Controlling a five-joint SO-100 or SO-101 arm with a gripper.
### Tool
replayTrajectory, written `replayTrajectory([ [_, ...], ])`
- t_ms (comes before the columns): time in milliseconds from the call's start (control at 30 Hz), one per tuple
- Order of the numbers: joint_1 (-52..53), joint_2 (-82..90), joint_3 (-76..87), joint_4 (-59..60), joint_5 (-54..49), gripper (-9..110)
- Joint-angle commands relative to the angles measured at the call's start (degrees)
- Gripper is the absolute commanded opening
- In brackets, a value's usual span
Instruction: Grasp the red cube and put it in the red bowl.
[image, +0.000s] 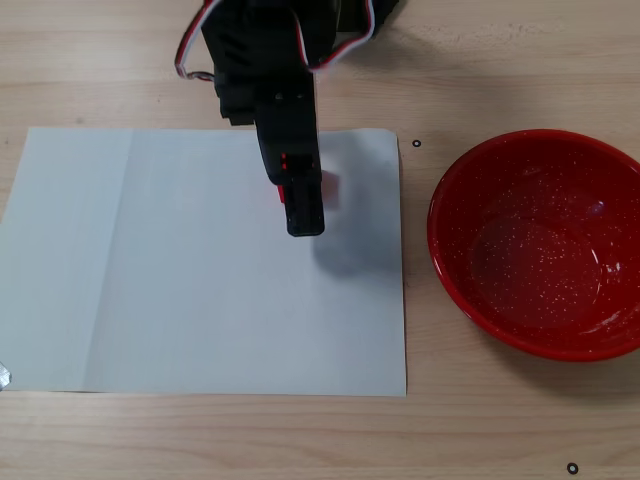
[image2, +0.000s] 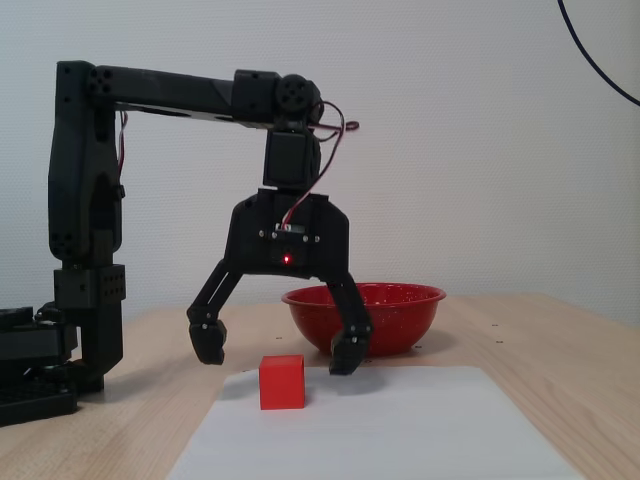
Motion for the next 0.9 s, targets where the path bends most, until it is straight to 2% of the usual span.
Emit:
replayTrajectory([
  [0, 1.14, 1.41, -4.83, -1.58, -0.35, 61],
  [867, 1.05, -4.66, -5.19, -6.77, -1.23, 57],
])
